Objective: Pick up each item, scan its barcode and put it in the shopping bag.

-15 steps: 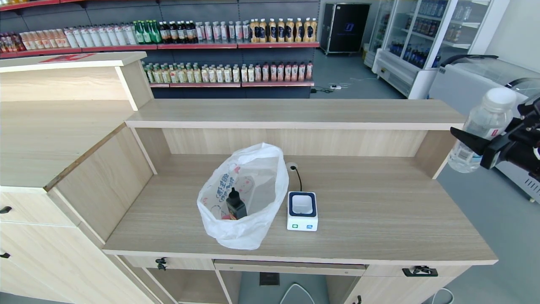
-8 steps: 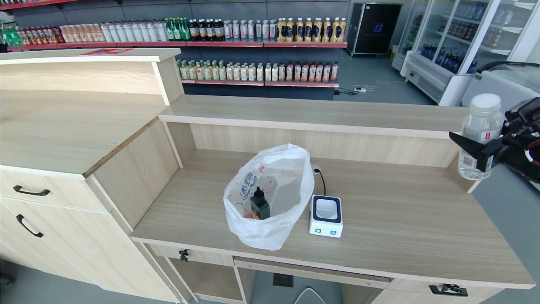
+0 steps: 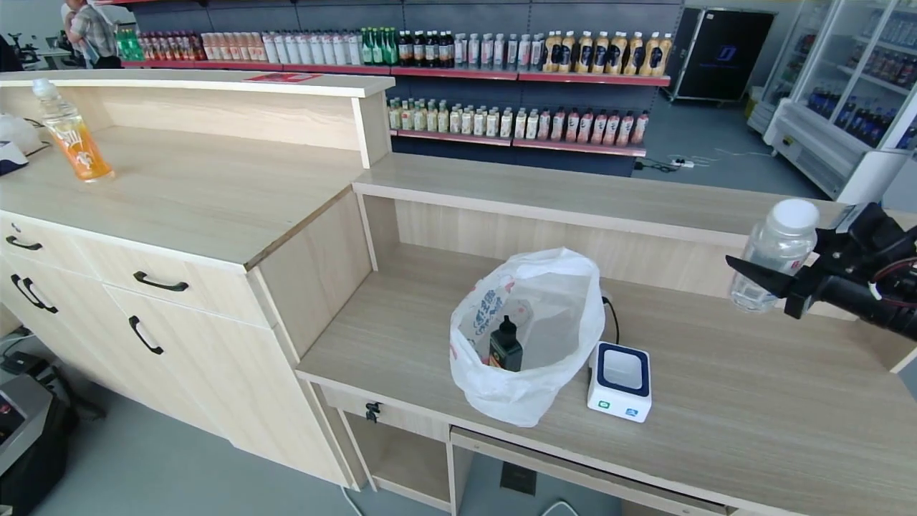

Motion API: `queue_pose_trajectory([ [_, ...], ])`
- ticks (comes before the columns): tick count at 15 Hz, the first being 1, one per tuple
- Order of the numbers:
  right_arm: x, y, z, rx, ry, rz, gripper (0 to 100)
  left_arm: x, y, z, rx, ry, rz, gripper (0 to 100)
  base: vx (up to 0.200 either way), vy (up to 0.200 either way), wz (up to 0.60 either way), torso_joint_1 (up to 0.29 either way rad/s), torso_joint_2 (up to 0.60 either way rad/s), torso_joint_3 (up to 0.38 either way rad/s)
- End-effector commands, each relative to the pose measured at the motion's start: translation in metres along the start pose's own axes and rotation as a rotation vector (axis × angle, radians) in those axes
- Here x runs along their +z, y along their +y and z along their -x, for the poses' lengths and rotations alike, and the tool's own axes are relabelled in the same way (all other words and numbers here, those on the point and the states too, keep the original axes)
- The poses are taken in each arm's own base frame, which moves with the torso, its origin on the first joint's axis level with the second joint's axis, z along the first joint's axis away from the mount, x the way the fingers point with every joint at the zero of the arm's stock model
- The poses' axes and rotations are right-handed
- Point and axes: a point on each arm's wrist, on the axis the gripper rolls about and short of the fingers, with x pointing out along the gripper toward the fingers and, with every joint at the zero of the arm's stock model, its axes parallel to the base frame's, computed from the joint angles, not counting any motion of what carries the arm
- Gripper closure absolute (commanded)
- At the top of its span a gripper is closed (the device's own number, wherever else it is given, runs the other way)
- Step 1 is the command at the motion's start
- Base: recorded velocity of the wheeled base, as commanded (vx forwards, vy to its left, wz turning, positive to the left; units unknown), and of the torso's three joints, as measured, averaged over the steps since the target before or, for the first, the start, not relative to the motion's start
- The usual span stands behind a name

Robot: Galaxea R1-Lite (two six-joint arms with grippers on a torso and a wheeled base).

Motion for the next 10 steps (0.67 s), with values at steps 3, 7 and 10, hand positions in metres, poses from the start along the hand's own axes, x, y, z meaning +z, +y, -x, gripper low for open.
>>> queue_pose_trajectory([
  [3, -0.029, 0.009, -0.014, 0.135, -0.093, -0.001, 100, 0.0, 0.0, 0.0, 0.001, -0.001, 0.0, 0, 0.0, 0.0, 0.0, 0.0, 0.0, 0.0],
  [7, -0.046, 0.014, -0.022, 0.197, -0.145, 0.01, 100, 0.0, 0.0, 0.0, 0.001, 0.0, 0.0, 0, 0.0, 0.0, 0.0, 0.0, 0.0, 0.0],
  [10, -0.055, 0.015, -0.029, 0.212, -0.174, 0.027, 100, 0.0, 0.0, 0.0, 0.001, -0.001, 0.0, 0, 0.0, 0.0, 0.0, 0.0, 0.0, 0.0],
])
